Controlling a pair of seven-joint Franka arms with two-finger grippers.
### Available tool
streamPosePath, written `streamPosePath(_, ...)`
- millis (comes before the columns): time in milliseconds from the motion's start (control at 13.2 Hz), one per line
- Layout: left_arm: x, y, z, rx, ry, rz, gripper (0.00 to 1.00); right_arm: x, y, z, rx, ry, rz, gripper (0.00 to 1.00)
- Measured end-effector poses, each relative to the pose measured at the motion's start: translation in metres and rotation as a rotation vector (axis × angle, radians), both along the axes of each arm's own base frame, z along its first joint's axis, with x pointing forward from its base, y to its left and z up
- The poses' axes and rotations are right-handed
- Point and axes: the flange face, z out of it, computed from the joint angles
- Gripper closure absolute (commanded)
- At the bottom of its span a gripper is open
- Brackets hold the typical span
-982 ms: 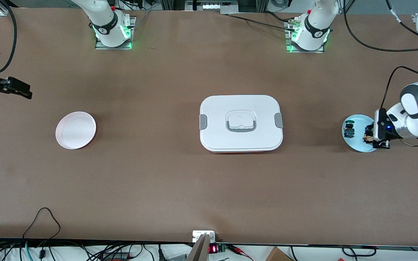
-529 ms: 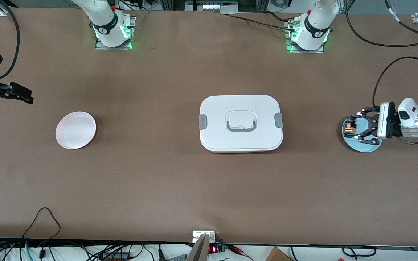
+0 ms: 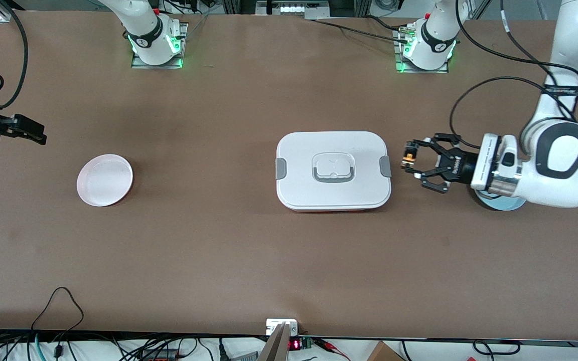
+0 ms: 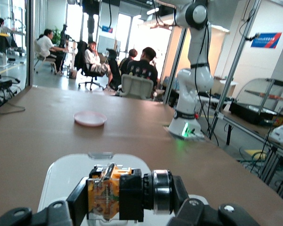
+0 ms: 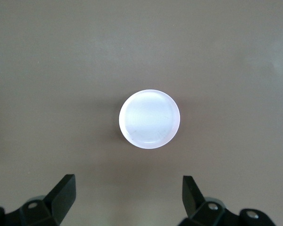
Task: Transfer orange switch to right arm and place
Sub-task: 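Lift the orange switch with the left gripper toward the white box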
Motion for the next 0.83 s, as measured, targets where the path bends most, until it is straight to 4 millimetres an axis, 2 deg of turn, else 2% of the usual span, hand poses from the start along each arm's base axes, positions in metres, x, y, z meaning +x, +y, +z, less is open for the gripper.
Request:
streamPosePath(302,-0.006,-0.091,0.036,-0.159,0.03,0.012,1.0,0.0,0.0,0.0,0.0,0.0,0.0,0.0)
streamPosePath(604,-0.026,-0.188,0.059,-0.226,0.062,0.158,1.0,0.002,0.008,-0.005,0.02,0.007,0.01,0.0)
streamPosePath(680,-0.032,-0.205,0.065,-0.221,0.057,0.176,1.0,0.003,0.015,-0.007,0.063,0.01,0.013,0.0)
streamPosePath(755,-0.036,-0.213,0.07,-0.216,0.051,0.184,1.0,0.004,0.022,-0.008,0.127,0.01,0.013,0.0)
streamPosePath(831,-0.037,-0.213,0.073,-0.211,0.045,0.188,1.0,0.004,0.03,-0.008,0.197,0.009,0.01,0.0)
